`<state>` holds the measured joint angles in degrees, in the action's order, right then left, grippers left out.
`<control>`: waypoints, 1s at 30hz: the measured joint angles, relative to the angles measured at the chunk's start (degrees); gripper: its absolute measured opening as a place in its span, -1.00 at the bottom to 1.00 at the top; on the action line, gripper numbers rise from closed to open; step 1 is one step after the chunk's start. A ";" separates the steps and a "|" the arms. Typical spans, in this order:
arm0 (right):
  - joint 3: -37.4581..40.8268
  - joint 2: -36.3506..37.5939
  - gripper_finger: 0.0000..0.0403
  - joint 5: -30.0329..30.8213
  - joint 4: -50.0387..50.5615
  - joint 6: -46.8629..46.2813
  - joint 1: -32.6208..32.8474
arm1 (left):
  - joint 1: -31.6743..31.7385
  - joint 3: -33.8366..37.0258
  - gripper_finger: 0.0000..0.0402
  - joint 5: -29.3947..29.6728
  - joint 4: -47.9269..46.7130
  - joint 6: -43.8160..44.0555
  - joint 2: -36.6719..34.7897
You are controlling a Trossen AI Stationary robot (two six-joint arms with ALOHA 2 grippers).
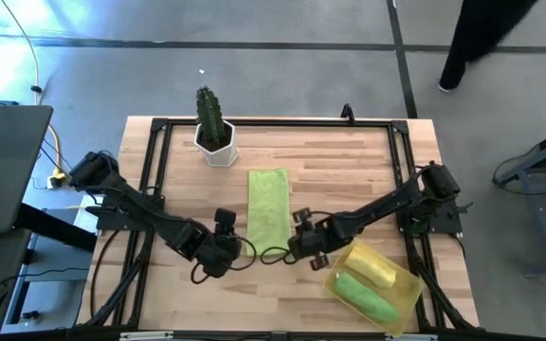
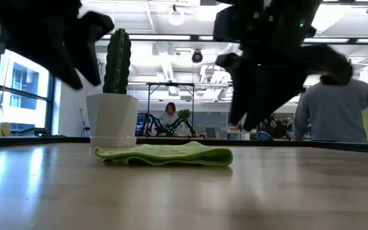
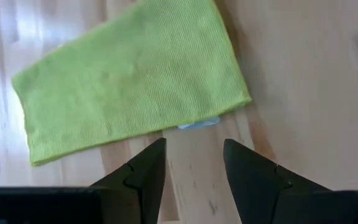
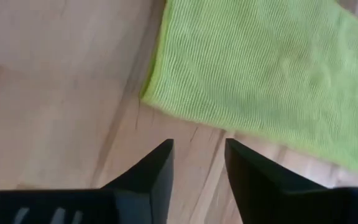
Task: Roll microfiber towels into tight, uniform cylinder then place into a basket
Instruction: Roll the light green towel
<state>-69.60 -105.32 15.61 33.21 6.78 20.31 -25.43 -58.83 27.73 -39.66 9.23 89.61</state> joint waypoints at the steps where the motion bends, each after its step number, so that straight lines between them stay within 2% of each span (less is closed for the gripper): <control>1: 0.68 0.00 -0.30 -0.44 -1.62 0.80 -0.14 | 0.00 0.00 -0.24 0.00 0.03 -0.99 1.05; 6: 4.19 -0.04 -0.16 -2.38 -7.09 9.46 -0.42 | 0.32 0.00 -0.24 0.00 2.62 -3.86 7.69; 11: 10.45 -0.50 -0.15 -1.96 -16.81 16.06 -0.43 | 0.68 0.00 -0.24 0.60 5.55 -3.67 11.97; 17: 13.92 -0.46 -0.15 1.30 -25.08 18.98 0.19 | 0.68 0.06 -0.24 -0.99 5.53 -1.86 10.88; 24: 13.94 -0.52 -0.15 0.04 -28.33 23.72 1.69 | 0.72 -0.02 -0.24 -1.38 6.75 -0.59 8.44; 30: 13.76 -3.48 -0.15 -1.15 -31.33 25.22 1.37 | 0.72 0.00 -0.24 -1.11 6.67 3.21 8.10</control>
<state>-55.84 -108.80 14.46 1.88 32.00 21.68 -24.71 -58.83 26.61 -32.98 12.44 97.71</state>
